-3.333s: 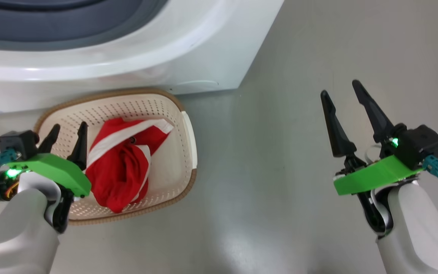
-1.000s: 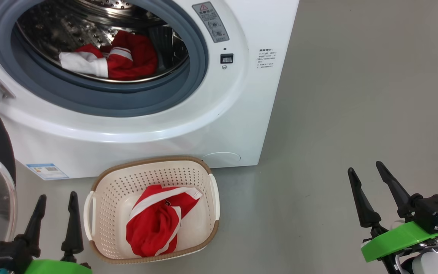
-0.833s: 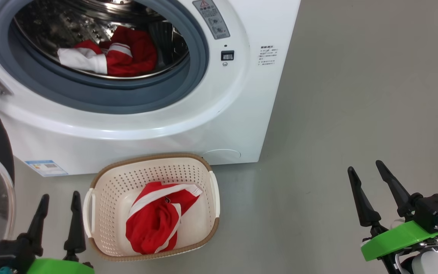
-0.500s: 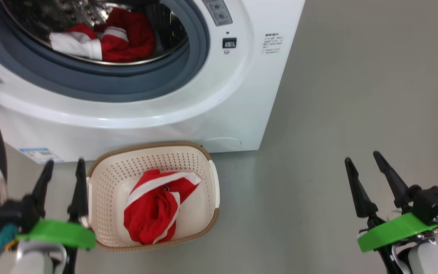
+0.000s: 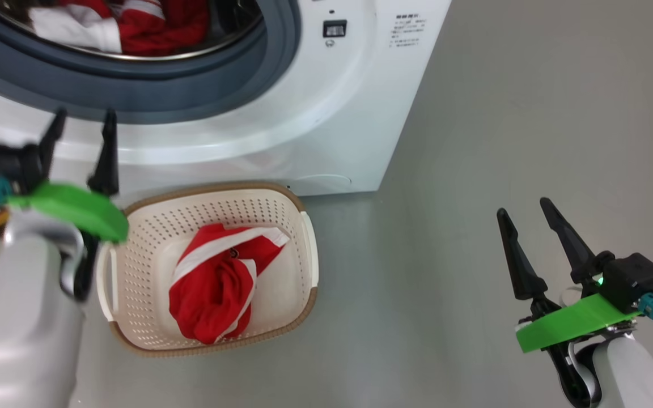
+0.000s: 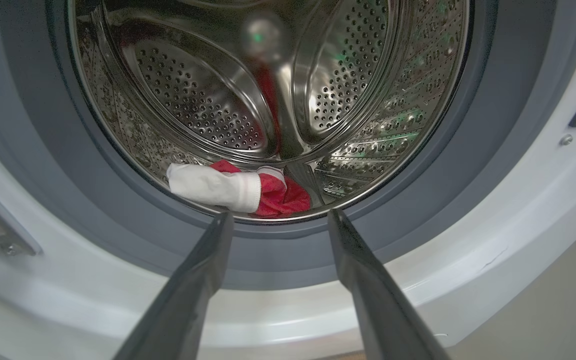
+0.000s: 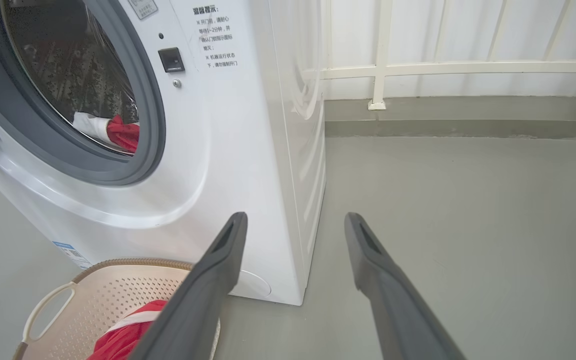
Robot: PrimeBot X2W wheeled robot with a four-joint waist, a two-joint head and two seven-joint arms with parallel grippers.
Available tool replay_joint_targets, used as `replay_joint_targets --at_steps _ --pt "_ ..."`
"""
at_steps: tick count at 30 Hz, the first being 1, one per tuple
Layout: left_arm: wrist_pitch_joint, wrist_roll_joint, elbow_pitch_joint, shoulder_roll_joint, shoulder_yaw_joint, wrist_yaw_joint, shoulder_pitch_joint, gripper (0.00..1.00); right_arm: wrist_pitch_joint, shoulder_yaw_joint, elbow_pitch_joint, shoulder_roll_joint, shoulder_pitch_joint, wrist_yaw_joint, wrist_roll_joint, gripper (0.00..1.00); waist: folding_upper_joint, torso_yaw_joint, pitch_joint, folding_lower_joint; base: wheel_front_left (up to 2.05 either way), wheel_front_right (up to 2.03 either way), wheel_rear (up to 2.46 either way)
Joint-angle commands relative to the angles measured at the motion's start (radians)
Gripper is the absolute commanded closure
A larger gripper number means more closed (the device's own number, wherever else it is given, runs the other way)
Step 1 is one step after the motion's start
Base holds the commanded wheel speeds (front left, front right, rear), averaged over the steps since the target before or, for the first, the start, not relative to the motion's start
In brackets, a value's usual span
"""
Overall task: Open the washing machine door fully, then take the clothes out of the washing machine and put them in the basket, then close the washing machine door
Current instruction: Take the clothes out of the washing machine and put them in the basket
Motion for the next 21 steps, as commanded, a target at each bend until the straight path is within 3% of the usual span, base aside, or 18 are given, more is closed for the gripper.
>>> replay_joint_targets --at_steps 1,21 --pt "0.006 0.002 0.007 0.049 0.017 -0.003 -0.061 0.00 -0.005 0.028 -0.026 0.000 -0.013 0.002 -0.003 0.00 0.0000 -0.014 0.022 0.0000 0.00 0.00 0.00" --pt "0.140 0.076 0.459 0.080 -0.084 0.009 -0.537 0.00 -0.005 0.092 -0.030 0.038 -0.121 0.002 -0.015 0.00 0.0000 -0.073 0.174 0.0000 0.00 0.00 0.00"
